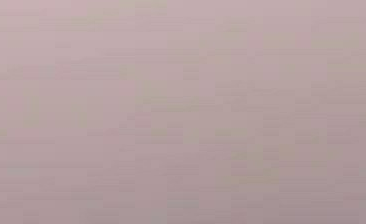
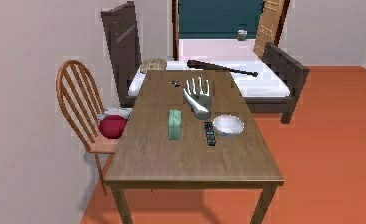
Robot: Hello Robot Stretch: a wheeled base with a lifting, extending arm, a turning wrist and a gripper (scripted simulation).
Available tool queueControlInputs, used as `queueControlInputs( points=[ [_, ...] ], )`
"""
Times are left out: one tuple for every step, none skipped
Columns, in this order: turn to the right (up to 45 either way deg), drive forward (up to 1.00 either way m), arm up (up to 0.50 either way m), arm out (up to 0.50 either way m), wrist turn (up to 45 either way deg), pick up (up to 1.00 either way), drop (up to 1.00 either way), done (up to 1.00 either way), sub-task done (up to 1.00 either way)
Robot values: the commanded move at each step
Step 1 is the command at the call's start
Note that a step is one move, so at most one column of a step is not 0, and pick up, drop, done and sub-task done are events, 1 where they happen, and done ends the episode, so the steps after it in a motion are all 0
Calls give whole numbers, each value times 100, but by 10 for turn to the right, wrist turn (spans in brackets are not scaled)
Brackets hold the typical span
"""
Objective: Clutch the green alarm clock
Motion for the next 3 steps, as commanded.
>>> queueControlInputs(
  points=[
    [0, 0, 50, 0, 0, 0, 0, 0, 0],
    [0, 0, 36, 0, 0, 0, 0, 0, 0],
    [0, 0, 0, 48, 0, 0, 0, 0, 0]
  ],
)
